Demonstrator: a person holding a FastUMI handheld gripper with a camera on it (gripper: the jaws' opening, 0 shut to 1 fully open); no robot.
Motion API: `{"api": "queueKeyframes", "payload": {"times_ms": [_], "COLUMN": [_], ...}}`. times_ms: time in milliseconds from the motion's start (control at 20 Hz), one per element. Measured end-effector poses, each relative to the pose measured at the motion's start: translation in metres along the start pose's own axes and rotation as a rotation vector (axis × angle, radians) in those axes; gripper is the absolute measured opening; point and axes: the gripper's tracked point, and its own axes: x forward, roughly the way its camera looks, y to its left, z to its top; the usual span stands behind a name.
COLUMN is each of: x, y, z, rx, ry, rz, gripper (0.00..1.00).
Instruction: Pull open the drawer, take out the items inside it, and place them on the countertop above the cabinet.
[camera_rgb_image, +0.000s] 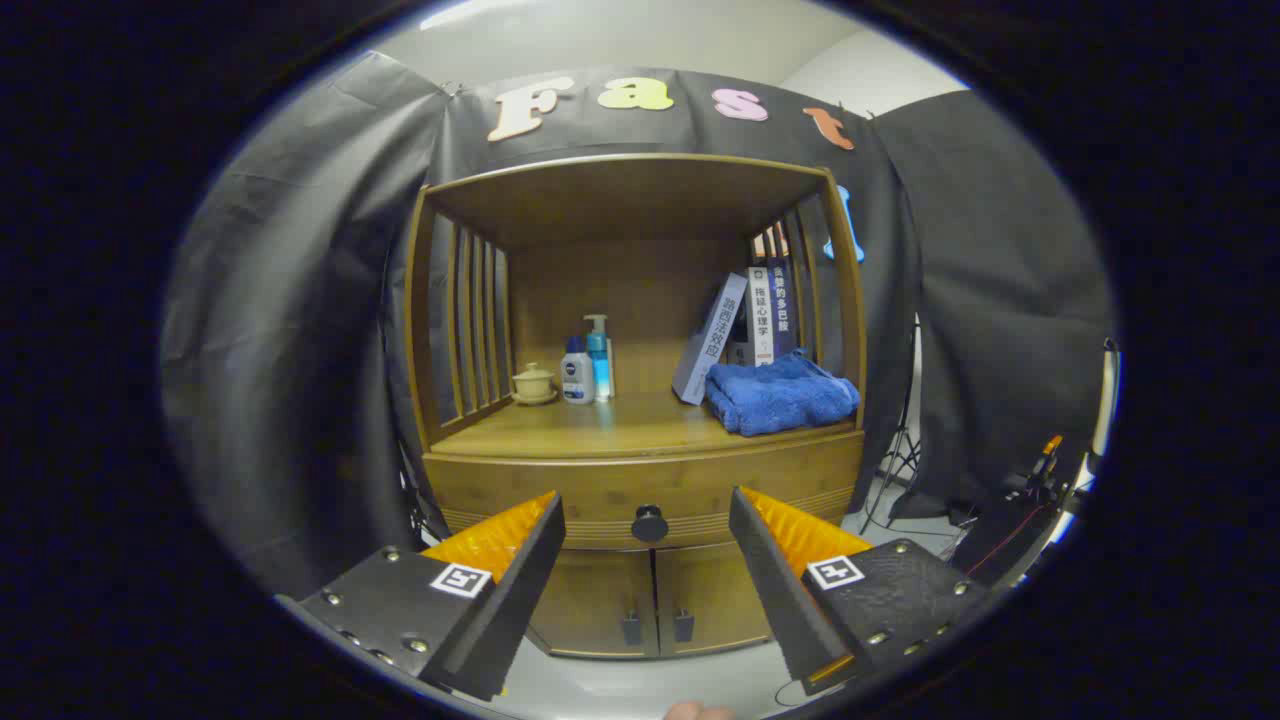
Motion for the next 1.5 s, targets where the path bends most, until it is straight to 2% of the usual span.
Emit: {"api": "queueKeyframes", "payload": {"times_ms": [200, 450, 800, 1050, 1450, 1500], "x": [0.002, 0.002, 0.022, 0.065, 0.151, 0.158], "y": [0.004, -0.006, -0.004, -0.012, -0.011, -0.009], "z": [0.004, 0.003, -0.021, -0.040, -0.107, -0.115], "rx": [0.019, 0.031, -0.003, 0.001, -0.058, -0.074], "ry": [-0.027, -0.024, 0.017, 0.030, 0.126, 0.146], "rz": [0.015, -0.016, -0.019, -0.040, -0.051, -0.054], "gripper": [0.99, 0.99, 0.99, 0.99, 0.99, 0.90]}}
